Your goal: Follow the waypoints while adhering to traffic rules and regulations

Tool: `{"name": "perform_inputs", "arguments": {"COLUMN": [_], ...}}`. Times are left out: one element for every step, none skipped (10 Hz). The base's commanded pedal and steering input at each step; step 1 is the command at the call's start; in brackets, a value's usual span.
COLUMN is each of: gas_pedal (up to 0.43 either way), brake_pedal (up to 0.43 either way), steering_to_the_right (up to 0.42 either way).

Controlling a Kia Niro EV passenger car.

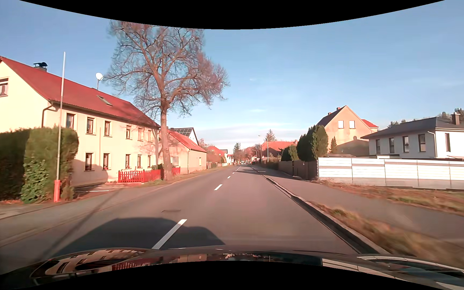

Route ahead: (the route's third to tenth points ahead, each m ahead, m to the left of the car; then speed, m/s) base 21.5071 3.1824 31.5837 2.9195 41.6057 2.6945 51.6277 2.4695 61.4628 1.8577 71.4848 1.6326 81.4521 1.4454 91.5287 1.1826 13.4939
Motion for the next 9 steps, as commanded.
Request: {"name": "perform_inputs", "arguments": {"gas_pedal": [0.11, 0.11, 0.11, 0.11, 0.11, 0.11, 0.11, 0.11, 0.11], "brake_pedal": [0.0, 0.0, 0.0, 0.0, 0.0, 0.0, 0.0, 0.0, 0.0], "steering_to_the_right": [0.0, 0.0, 0.0, 0.0, 0.0, 0.0, 0.0, 0.0, 0.0]}}
